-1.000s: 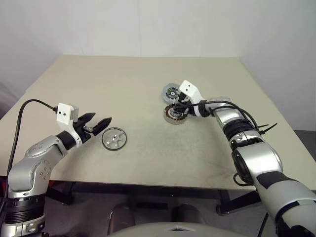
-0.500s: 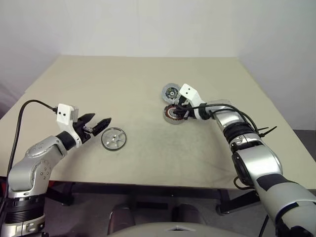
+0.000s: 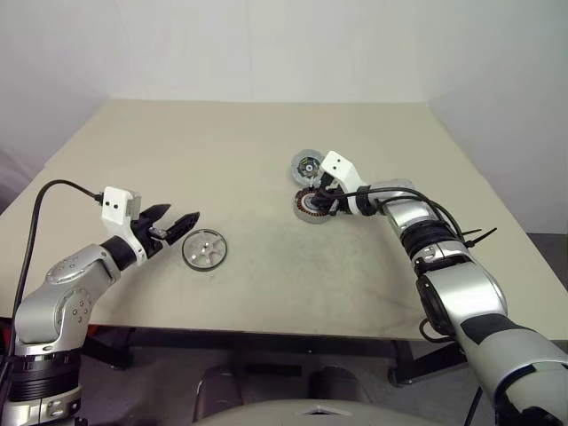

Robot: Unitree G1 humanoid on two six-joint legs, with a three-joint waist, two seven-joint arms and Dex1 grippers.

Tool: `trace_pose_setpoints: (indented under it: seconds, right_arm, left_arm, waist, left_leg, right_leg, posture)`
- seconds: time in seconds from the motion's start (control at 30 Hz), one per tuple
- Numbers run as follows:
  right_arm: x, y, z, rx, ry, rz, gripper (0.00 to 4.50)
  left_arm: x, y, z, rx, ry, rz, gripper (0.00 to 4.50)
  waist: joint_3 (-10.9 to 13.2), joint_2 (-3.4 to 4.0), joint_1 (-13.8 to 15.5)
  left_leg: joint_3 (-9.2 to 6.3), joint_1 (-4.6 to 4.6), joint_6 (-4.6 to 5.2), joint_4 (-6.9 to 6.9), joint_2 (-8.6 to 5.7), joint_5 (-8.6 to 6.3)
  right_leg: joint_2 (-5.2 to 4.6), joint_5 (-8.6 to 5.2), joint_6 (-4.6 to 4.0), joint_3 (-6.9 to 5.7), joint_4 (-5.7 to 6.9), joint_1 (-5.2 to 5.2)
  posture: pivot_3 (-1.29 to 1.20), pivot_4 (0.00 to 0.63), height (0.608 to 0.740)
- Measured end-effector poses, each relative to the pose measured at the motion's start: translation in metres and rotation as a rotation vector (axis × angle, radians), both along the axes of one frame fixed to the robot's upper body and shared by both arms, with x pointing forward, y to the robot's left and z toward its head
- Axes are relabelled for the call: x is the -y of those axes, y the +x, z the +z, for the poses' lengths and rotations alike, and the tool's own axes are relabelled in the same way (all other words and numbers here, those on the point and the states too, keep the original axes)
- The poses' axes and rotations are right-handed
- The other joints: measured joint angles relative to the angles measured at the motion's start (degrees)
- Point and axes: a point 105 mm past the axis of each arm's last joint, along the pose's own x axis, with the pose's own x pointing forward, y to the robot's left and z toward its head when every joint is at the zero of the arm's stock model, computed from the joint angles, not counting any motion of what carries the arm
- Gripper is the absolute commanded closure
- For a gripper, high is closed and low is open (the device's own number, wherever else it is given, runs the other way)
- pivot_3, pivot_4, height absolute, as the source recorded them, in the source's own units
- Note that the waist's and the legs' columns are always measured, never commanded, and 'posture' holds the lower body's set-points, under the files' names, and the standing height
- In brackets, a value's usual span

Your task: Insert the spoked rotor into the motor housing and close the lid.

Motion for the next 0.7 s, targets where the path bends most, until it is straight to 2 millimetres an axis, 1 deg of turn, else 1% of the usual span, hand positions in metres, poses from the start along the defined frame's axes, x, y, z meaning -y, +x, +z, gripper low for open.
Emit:
trace_pose_setpoints:
  seconds: [0.07, 0.6, 0.7]
  right_arm:
    - [0.0017, 0.0003, 0.0009, 0.005, -0.001, -0.003, 2.32]
    - [-0.0029, 0.0013, 0.0015, 0.019, 0.014, -0.01, 2.32]
    - [-0.0019, 0.0021, 0.0046, 0.011, 0.05, -0.024, 2.32]
  left_arm:
    - [-0.0001, 0.0, -0.0001, -0.001, 0.0, 0.001, 0.0]
    - [-0.0016, 0.0004, -0.0018, -0.006, 0.003, 0.009, 0.0]
    - [-0.002, 0.0005, -0.0023, -0.008, 0.005, 0.011, 0.0]
  waist:
    - [0.0, 0.0, -0.04]
    - [0.01, 0.01, 0.07]
    - [0.01, 0.01, 0.07]
  left_leg:
    - [0.0, 0.0, 0.0, -0.01, 0.0, 0.0]
    - [0.0, -0.01, 0.0, -0.01, 0.0, 0.0]
    - [0.0, -0.01, 0.0, 0.0, 0.0, 0.0]
  right_leg:
    - [0.0, 0.0, 0.0, 0.0, -0.01, 0.0]
    - [0.0, -0.01, -0.01, -0.01, -0.01, 0.0]
    - [0.0, -0.01, -0.01, 0.0, -0.01, 0.0]
  posture:
    - [0.0, 0.0, 0.74]
    - [0.0, 0.0, 0.74]
    - [0.0, 0.0, 0.74]
